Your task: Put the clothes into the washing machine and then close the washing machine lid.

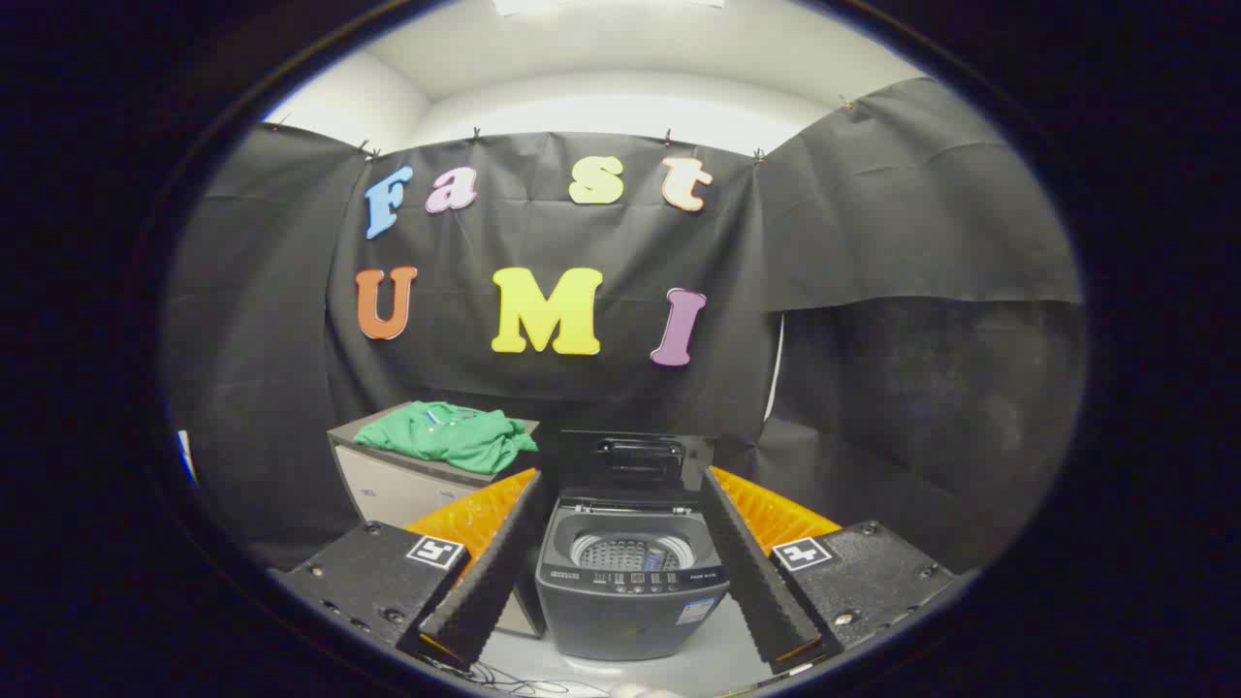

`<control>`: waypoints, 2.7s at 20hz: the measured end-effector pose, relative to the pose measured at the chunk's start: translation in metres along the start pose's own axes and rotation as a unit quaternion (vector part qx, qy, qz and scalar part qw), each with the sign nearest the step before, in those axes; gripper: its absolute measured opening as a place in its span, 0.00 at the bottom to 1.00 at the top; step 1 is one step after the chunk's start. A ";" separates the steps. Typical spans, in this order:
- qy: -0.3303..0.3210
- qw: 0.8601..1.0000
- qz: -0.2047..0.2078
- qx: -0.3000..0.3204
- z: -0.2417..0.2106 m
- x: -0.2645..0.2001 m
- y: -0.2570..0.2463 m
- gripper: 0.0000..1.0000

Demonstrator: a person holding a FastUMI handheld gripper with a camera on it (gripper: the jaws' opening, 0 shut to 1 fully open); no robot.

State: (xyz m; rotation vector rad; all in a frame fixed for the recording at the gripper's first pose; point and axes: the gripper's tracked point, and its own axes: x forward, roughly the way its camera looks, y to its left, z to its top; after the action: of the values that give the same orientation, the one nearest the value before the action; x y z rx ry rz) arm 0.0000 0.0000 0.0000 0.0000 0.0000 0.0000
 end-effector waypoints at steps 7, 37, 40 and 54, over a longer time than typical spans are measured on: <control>0.009 1.000 -0.006 0.025 -0.006 -0.002 0.001 1.00; 0.076 0.991 0.104 0.047 0.067 0.201 0.190 1.00; 0.102 0.985 0.131 0.038 0.060 0.250 0.246 1.00; 0.283 0.953 0.109 -0.025 -0.079 0.375 0.353 0.99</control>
State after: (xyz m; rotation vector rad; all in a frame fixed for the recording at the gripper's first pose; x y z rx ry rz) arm 0.3751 0.3531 -0.0794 -0.0508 0.5742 0.2224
